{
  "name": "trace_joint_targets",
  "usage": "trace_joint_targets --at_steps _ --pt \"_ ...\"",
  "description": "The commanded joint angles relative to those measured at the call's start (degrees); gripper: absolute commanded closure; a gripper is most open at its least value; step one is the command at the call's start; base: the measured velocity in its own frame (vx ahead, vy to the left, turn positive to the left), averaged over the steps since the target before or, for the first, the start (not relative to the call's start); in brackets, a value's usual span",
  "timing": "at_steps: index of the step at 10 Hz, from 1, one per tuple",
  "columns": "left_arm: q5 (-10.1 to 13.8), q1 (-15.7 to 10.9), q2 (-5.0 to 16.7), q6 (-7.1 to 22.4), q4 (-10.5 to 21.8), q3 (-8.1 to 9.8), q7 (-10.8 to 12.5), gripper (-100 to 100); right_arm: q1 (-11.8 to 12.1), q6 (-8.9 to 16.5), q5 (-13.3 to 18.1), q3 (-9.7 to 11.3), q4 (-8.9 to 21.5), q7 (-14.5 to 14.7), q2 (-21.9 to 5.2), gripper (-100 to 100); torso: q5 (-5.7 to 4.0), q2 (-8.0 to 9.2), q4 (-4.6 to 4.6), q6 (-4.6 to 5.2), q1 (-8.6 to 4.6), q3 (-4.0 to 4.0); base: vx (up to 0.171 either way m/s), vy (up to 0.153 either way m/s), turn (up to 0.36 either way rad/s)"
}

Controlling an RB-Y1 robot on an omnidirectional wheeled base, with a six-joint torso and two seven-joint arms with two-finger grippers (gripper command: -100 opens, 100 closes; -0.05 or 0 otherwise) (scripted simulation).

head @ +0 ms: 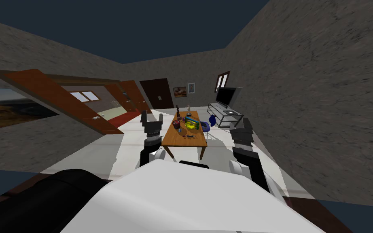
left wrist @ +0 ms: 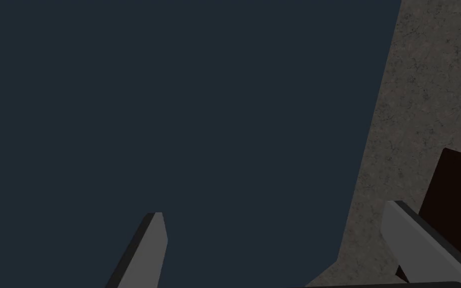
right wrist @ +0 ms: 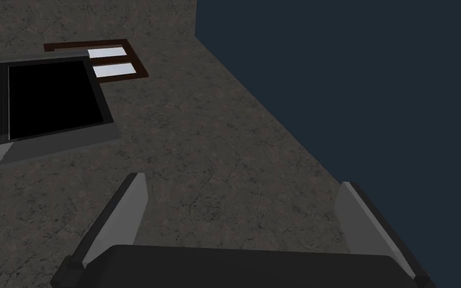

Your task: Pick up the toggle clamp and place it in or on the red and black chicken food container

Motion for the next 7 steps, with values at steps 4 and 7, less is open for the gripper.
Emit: trace_joint_targets --at_steps 4,7 --pt "0.0 -0.01 0.0 0.0 0.0 0.0 0.0 0 0.63 0.12 1.41 -0.76 0.75 2.19 -6.47 -100 -0.01 0.24 0.05 0.0 -0.04 0.13 -0.058 -0.004 0.061" --pt "0.0 -0.02 0.0 0.0 0.0 0.0 0.0 0 1.59 0.22 3.36 -1.04 2.13 4.92 -11.23 -100 0.01 0.42 0.1 -0.01 0.04 0.24 -0.103 0.018 0.138"
